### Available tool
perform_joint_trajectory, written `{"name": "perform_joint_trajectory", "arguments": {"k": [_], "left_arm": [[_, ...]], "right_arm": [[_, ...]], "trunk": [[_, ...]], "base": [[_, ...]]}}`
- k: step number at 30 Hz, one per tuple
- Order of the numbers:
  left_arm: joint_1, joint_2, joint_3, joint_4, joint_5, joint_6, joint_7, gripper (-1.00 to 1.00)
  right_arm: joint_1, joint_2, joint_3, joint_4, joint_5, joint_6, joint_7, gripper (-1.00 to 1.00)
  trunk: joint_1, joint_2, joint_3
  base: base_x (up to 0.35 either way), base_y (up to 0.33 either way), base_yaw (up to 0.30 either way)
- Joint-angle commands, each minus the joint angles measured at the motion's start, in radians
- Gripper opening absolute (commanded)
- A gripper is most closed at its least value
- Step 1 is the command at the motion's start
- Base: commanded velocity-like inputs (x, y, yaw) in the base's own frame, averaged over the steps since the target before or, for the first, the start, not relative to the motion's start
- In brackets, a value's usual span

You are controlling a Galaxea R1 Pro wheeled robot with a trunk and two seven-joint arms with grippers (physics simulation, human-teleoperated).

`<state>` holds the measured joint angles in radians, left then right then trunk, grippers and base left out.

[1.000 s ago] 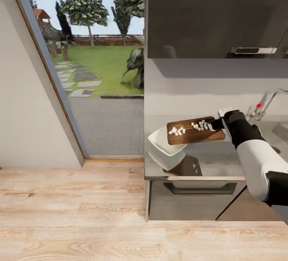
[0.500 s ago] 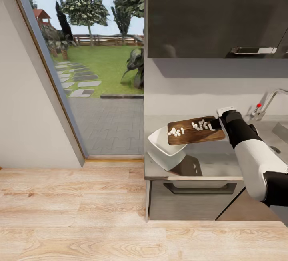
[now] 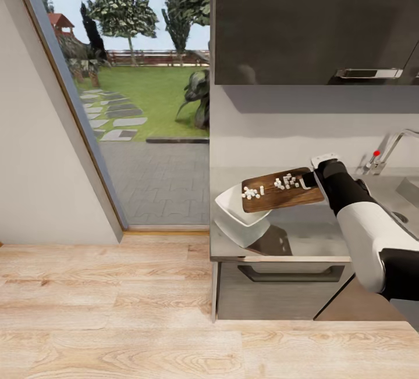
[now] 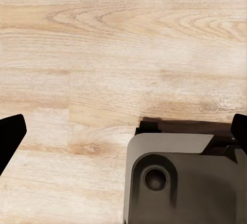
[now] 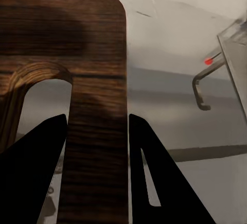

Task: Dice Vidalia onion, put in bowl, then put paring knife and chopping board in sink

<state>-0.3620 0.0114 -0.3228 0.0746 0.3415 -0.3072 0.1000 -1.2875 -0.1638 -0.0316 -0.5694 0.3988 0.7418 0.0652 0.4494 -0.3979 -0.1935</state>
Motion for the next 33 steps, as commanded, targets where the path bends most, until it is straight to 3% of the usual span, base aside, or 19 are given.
{"name": "perform_joint_trajectory", "arguments": {"k": [1,8,24,30,33], "left_arm": [[-0.002,-0.001,-0.008,0.004,0.005,-0.006,0.001,1.0],[-0.002,-0.001,-0.008,0.004,0.005,-0.006,0.001,1.0],[-0.002,-0.001,-0.008,0.004,0.005,-0.006,0.001,1.0],[-0.002,-0.001,-0.008,0.004,0.005,-0.006,0.001,1.0],[-0.002,-0.001,-0.008,0.004,0.005,-0.006,0.001,1.0]], "right_arm": [[-0.001,0.003,-0.003,-0.001,0.01,0.005,0.006,-1.0],[-0.004,0.014,-0.001,-0.008,0.009,0.038,-0.031,-1.0],[-0.004,0.017,0.003,-0.044,0.01,0.044,-0.031,-1.0],[-0.004,0.017,0.078,-0.044,0.011,0.045,-0.031,-1.0],[-0.004,0.017,0.087,-0.044,0.011,0.045,-0.031,-1.0]], "trunk": [[0.001,-0.002,-0.002],[0.001,-0.002,-0.002],[0.001,-0.002,0.011],[0.001,-0.002,0.021],[0.001,-0.002,0.025]], "base": [[0.0,0.0,0.0],[0.0,0.0,0.0],[0.0,0.0,0.0],[0.0,0.0,0.0],[0.0,0.0,0.0]]}}
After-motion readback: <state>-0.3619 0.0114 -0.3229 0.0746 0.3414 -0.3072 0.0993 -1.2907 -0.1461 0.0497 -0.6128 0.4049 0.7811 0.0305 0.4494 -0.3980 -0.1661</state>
